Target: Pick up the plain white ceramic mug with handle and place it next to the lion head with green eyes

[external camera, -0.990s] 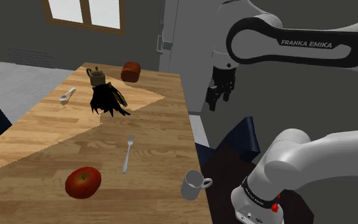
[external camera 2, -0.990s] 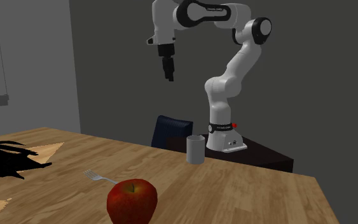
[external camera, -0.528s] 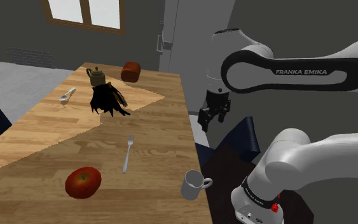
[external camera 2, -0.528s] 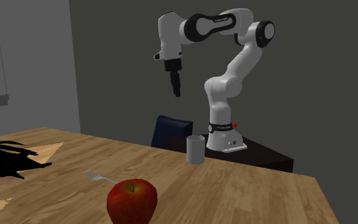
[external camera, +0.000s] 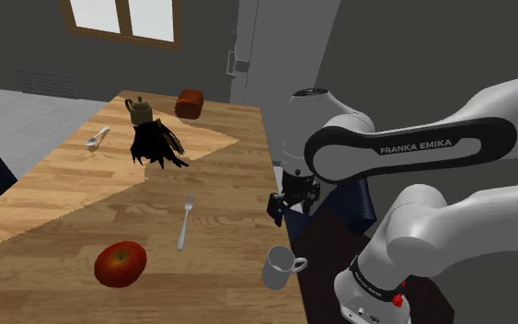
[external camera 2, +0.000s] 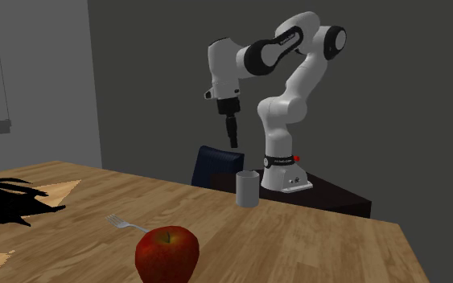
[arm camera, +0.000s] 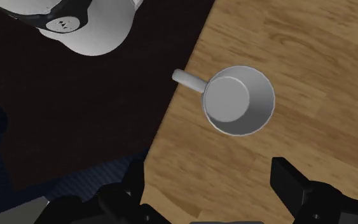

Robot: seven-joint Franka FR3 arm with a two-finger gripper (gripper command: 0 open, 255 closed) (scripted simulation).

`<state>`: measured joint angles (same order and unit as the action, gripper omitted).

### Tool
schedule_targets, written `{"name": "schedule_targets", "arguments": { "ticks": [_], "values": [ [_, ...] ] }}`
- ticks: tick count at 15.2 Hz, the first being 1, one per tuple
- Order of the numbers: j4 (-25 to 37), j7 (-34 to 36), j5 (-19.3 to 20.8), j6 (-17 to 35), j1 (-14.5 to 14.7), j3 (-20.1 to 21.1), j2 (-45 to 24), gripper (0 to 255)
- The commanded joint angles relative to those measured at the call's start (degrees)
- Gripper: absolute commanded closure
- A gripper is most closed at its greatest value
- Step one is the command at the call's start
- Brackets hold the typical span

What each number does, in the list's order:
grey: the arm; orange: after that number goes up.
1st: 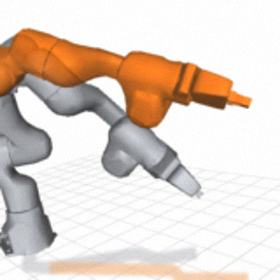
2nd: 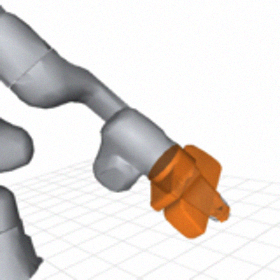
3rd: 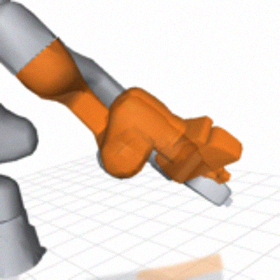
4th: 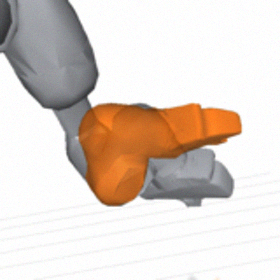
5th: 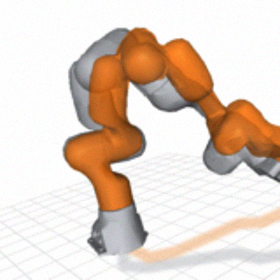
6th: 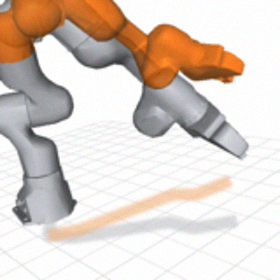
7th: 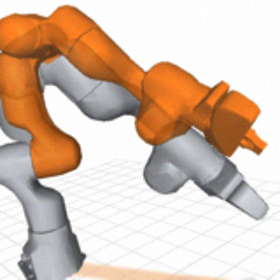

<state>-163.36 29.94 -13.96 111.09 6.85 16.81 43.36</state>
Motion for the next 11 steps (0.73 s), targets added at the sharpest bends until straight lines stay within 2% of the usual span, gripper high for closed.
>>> {"name": "schedule_targets", "arguments": {
  "ticks": [1, 8, 11],
  "values": [
    [-1.77, 3.19, -3.27, 3.76, 1.39, 2.17, -1.62, 0],
    [-3.60, 12.78, -14.04, 20.93, 5.39, 10.41, -15.20, 0],
    [-4.15, 12.91, -14.97, 23.96, 5.64, 11.27, -17.60, 0]
  ]
}}
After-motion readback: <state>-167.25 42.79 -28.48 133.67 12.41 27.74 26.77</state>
